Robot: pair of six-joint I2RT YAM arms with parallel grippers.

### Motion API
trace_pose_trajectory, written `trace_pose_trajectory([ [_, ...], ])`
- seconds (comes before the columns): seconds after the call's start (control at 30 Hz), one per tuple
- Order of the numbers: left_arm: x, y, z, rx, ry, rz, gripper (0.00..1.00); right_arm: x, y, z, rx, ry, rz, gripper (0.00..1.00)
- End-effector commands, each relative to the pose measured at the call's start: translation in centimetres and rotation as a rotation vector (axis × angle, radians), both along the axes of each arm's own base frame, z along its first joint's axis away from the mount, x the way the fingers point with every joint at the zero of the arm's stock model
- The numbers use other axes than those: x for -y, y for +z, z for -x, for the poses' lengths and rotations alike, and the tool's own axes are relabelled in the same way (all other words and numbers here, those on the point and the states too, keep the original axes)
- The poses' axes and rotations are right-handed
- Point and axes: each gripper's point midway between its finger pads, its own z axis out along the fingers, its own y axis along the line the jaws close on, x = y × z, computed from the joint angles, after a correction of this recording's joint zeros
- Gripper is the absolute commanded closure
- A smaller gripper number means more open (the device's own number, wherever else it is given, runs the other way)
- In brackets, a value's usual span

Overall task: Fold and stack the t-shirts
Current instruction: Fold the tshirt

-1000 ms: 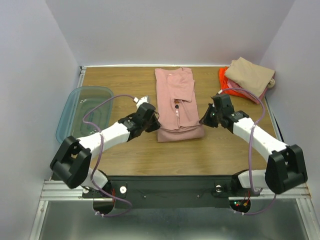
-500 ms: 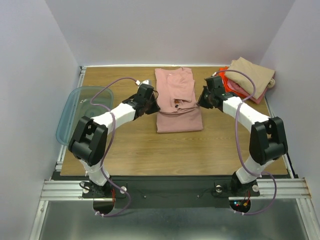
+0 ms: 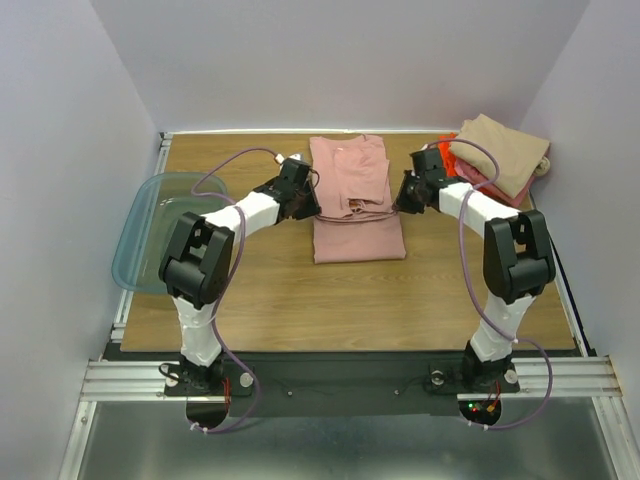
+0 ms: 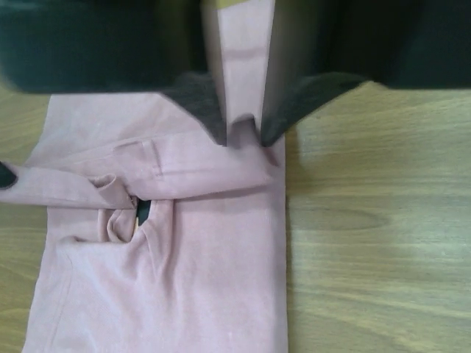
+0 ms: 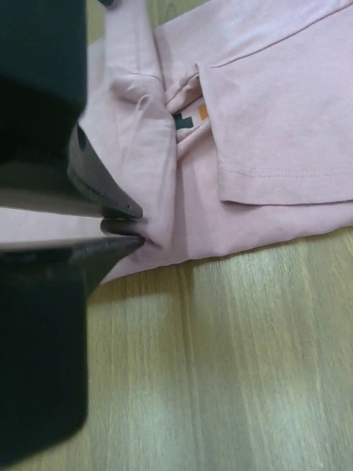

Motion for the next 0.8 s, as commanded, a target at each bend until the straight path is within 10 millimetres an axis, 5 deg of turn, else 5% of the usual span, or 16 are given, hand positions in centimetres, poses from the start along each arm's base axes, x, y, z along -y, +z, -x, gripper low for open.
trace_pose_trajectory([
  [0.0, 0.1, 3.2, -1.3, 0.06, 0.006, 0.015, 0.49, -0.8, 3.8, -2.6, 0.116, 0.038, -0.055, 0.71],
  [0.07, -0.2, 4.2, -0.8, 0.076, 0.008, 0.021, 0.15, -1.0, 4.3, -2.3, 0.124, 0.051, -0.071, 0.49],
  [0.1, -0.4, 4.6, -0.5, 0.081, 0.01, 0.024, 0.06, -1.0, 4.4, -1.8, 0.121, 0.053, -0.077, 0.4],
  [0.27, -2.2, 5.3, 3.5, 0.088, 0.024, 0.052, 0.05, -2.1, 6.4, 1.9, 0.127, 0.118, -0.157, 0.0],
  [0.4, -3.5, 4.0, 7.2, 0.063, 0.039, 0.071, 0.04, -4.4, 6.1, 5.2, 0.122, 0.204, -0.161, 0.0],
  [0.53, -4.9, 1.7, 11.0, 0.015, 0.058, 0.087, 0.04, -9.3, 5.1, 7.5, 0.106, 0.352, -0.186, 0.0],
  [0.63, -6.3, -0.8, 14.1, -0.041, 0.076, 0.089, 0.04, -11.3, 3.9, 7.5, 0.085, 0.394, -0.181, 0.0],
  [0.77, -6.1, -1.3, 16.6, -0.051, 0.068, 0.174, 0.04, -13.9, 2.6, 6.4, 0.08, 0.448, -0.178, 0.0],
])
